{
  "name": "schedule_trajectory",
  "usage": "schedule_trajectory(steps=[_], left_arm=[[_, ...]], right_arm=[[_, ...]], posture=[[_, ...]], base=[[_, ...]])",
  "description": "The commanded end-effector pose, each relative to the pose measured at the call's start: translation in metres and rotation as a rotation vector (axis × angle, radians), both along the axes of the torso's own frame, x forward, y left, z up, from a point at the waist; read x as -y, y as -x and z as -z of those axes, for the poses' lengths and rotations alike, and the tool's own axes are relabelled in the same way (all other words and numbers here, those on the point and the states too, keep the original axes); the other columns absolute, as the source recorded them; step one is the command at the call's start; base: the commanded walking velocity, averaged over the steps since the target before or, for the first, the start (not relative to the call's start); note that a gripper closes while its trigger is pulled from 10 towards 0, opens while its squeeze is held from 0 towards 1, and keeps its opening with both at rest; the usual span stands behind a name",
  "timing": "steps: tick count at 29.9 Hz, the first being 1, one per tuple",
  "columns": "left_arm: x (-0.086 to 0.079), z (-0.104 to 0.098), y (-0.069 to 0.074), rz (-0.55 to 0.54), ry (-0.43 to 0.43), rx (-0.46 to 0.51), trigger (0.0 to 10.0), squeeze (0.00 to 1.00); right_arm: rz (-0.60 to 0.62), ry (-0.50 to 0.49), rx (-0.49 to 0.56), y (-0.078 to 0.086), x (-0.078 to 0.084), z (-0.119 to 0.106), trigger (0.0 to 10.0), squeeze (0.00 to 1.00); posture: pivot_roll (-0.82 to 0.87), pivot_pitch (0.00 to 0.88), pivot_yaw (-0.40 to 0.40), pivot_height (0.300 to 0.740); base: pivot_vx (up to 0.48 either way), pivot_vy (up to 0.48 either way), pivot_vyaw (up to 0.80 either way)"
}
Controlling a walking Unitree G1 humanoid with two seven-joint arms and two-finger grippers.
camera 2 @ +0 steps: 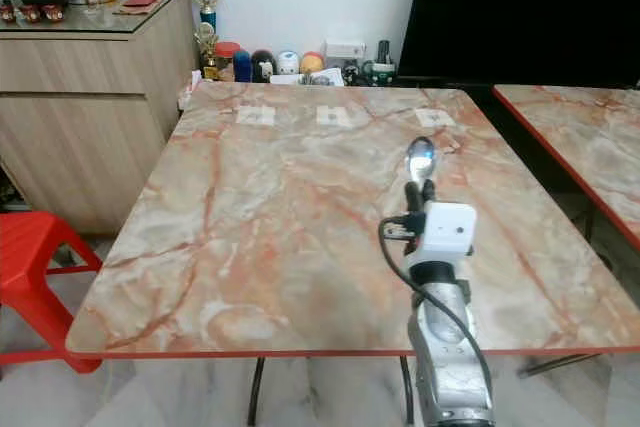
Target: Setting the table
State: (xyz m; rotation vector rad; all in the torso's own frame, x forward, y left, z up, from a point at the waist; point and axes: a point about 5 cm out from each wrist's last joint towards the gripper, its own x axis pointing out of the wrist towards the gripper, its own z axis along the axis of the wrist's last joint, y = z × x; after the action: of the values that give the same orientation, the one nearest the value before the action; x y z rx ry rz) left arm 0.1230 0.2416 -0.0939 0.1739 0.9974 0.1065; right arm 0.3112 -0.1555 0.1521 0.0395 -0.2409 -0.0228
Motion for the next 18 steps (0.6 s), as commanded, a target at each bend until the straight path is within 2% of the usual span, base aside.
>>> schedule_trajectory(steps=[1, 5, 18], left_arm=[[0.009, 0.005, 0.007, 0.009, 0.017, -0.033, 10.0, 0.0], [0.011, 0.006, 0.008, 0.01, 0.02, -0.036, 10.0, 0.0], [0.036, 0.009, 0.002, 0.041, 0.037, -0.039, 10.0, 0.0]], right_arm=[[0.024, 0.001, 0.018, 0.001, 0.007, -0.003, 10.0, 0.0], [0.024, 0.0, 0.02, 0.001, 0.007, -0.004, 10.0, 0.0], [0.035, 0.011, 0.02, 0.002, 0.006, -0.004, 10.0, 0.0]], posture=[[0.0, 0.034, -0.012, 0.74], [0.0, 0.041, -0.012, 0.74], [-0.01, 0.06, 0.002, 0.74]], base=[[0.0, -0.472, 0.0], [0.0, -0.472, 0.0], [0.0, -0.47, 0.0]])
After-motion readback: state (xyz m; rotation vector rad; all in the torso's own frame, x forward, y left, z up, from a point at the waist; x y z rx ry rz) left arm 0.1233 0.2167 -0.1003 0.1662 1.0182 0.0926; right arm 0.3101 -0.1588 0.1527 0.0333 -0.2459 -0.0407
